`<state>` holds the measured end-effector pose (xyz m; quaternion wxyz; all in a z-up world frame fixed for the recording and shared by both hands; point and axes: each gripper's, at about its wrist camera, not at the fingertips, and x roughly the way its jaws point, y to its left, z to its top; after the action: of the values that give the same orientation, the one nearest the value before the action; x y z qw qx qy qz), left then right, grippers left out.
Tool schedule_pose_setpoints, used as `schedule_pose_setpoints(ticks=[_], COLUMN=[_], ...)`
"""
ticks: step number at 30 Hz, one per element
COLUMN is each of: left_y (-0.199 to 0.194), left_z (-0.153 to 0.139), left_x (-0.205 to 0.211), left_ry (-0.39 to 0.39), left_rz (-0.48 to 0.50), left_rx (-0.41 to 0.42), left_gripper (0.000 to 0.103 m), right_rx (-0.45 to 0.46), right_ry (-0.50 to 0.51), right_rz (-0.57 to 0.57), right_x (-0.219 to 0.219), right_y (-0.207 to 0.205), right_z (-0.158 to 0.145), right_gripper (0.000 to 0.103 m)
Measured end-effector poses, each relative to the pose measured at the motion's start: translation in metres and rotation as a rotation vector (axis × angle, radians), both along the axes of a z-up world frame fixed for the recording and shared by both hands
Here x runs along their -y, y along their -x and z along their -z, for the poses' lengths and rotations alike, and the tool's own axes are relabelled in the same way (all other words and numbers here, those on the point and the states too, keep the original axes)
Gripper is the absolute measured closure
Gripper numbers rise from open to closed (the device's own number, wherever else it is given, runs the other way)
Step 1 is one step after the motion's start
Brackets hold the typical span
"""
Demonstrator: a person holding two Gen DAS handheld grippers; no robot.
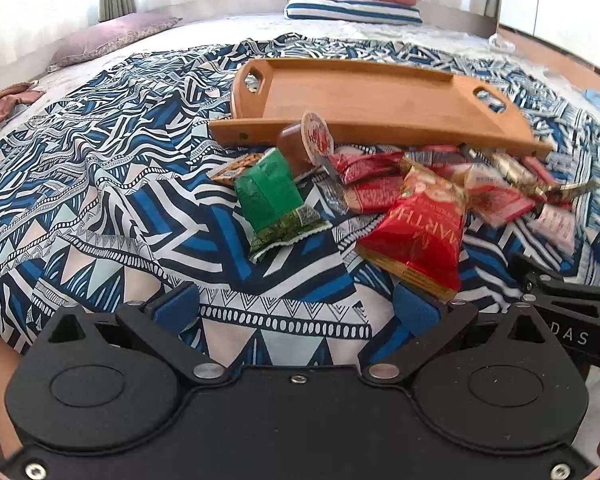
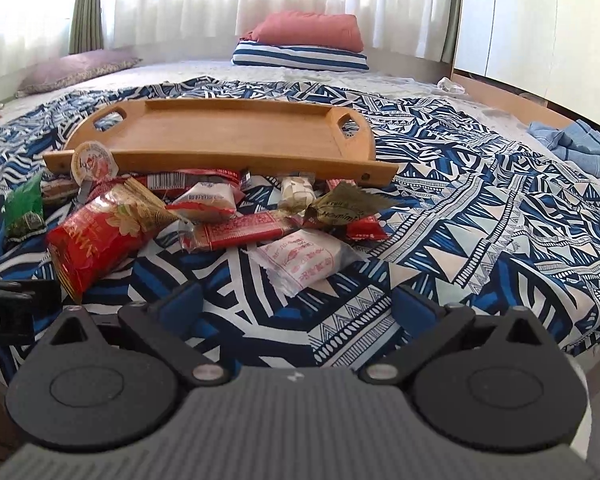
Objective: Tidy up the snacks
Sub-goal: 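Grasp the red MARTH bag with the left tool while the right tool grasps the white-pink packet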
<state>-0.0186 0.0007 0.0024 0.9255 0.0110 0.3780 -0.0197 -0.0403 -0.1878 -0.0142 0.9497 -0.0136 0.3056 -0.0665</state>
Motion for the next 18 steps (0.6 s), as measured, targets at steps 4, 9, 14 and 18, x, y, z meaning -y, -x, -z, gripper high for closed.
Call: schedule_pose_setpoints(ticks=[4, 9, 14, 18], left_y=[0.006, 0.009, 0.010, 0.004], left_z=[-0.011, -0.027, -0.037, -0.036], left_x=[-0.008, -0.007, 0.005, 0.019], left_ry=[0.083, 0.135, 0.162, 0.167], left_rz=[-0.008, 0.009, 0.059, 0.121], left_rx=[0.050, 0.105, 0.156, 0.134], left_gripper=[0.000, 0.000, 0.007, 0.022], right_rx=[0.025, 0.071, 0.090, 0.088], right_ry=[-0.014, -0.034, -0.054, -0.045], right_rz=[-0.017, -0.028, -0.023, -0.028], right_x=[0.003, 0.011, 0.027, 0.032], right_y=[0.004, 0.012, 0.012, 0.006], right_z=[-0.004, -0.011, -0.018, -0.016], right_gripper=[0.000, 0.011, 0.023, 0.029])
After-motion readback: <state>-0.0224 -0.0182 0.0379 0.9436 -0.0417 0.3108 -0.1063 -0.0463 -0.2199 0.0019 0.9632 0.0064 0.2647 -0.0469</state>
